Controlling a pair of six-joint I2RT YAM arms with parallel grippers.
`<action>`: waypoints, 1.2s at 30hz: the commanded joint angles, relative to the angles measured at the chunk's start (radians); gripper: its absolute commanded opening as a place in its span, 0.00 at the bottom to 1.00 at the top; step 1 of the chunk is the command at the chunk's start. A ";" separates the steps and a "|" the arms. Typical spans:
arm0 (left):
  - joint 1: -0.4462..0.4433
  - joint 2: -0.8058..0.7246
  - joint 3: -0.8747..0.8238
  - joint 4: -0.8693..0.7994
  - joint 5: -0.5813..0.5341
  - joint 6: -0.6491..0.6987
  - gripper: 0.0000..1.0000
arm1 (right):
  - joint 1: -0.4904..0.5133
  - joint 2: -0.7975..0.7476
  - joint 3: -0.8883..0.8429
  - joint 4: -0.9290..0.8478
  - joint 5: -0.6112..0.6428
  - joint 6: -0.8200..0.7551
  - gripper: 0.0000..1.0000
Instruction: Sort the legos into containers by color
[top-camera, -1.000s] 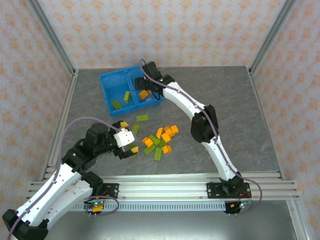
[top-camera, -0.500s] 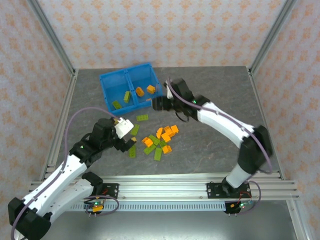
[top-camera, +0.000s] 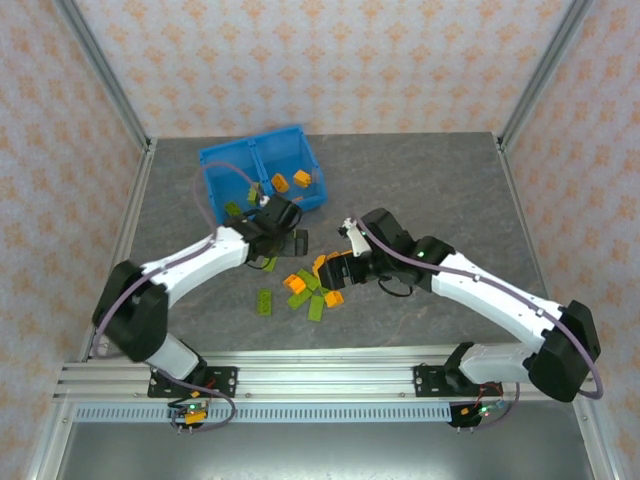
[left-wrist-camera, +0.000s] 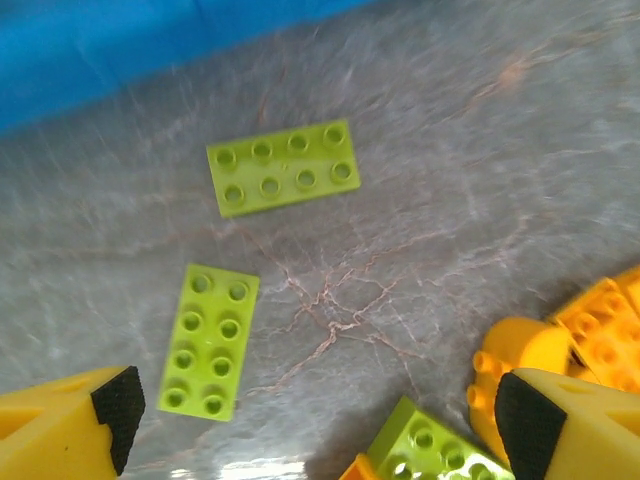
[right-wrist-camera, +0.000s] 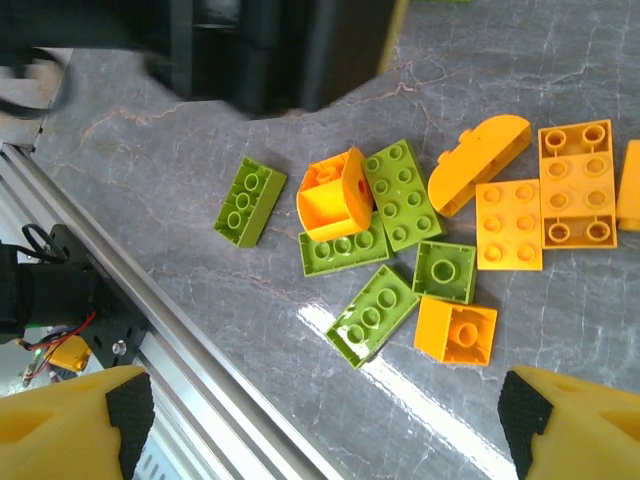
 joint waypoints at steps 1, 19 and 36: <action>0.001 0.112 0.087 0.014 -0.055 -0.238 0.94 | -0.001 -0.035 -0.033 -0.072 -0.008 0.022 0.91; 0.006 0.420 0.287 -0.054 -0.319 -0.215 0.98 | 0.000 -0.099 -0.073 -0.071 0.044 0.050 0.93; 0.054 0.430 0.161 0.105 -0.189 -0.225 0.69 | 0.000 -0.064 -0.047 -0.088 0.064 0.080 0.93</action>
